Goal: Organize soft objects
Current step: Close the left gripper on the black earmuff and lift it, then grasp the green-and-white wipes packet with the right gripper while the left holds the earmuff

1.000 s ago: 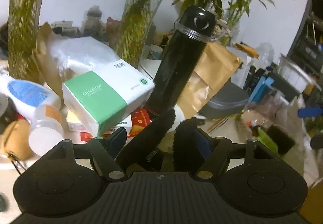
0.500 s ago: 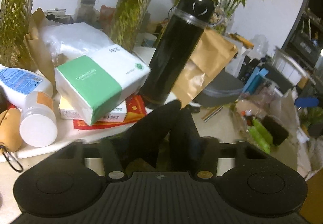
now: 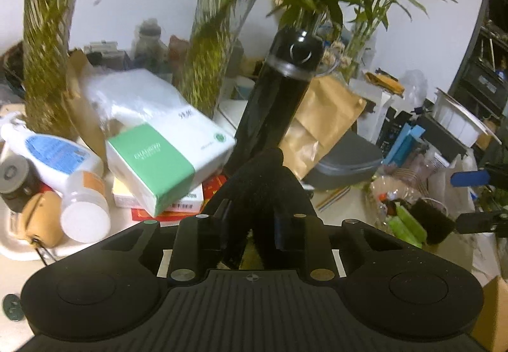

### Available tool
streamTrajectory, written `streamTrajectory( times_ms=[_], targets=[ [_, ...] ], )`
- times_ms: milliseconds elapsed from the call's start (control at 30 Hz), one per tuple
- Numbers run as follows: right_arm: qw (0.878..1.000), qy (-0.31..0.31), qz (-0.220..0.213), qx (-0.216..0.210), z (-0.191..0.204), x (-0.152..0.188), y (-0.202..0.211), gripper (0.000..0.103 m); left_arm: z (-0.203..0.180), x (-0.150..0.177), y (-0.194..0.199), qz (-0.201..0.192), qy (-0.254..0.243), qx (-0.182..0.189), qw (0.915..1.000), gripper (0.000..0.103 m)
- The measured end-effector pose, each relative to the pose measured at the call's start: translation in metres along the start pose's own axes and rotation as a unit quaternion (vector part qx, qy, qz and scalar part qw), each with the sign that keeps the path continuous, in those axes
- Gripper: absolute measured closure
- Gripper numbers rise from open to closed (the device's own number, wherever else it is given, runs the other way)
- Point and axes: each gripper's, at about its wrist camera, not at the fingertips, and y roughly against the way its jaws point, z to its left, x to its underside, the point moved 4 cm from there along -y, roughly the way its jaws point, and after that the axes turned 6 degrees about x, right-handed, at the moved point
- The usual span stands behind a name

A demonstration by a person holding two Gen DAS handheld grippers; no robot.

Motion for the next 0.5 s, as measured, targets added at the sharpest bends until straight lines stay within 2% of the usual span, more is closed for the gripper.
streamTrajectory(
  times_ms=[133, 500],
  targets=[
    [1.000, 0.001, 0.004, 0.003, 0.000, 0.001, -0.002, 0.000, -0.008, -0.004, 0.019, -0.014, -0.004, -0.021, 0.9997, 0.078],
    [1.000, 0.016, 0.006, -0.002, 0.001, 0.003, -0.005, 0.000, -0.030, -0.002, 0.074, -0.031, -0.017, -0.110, 0.9933, 0.078]
  ],
)
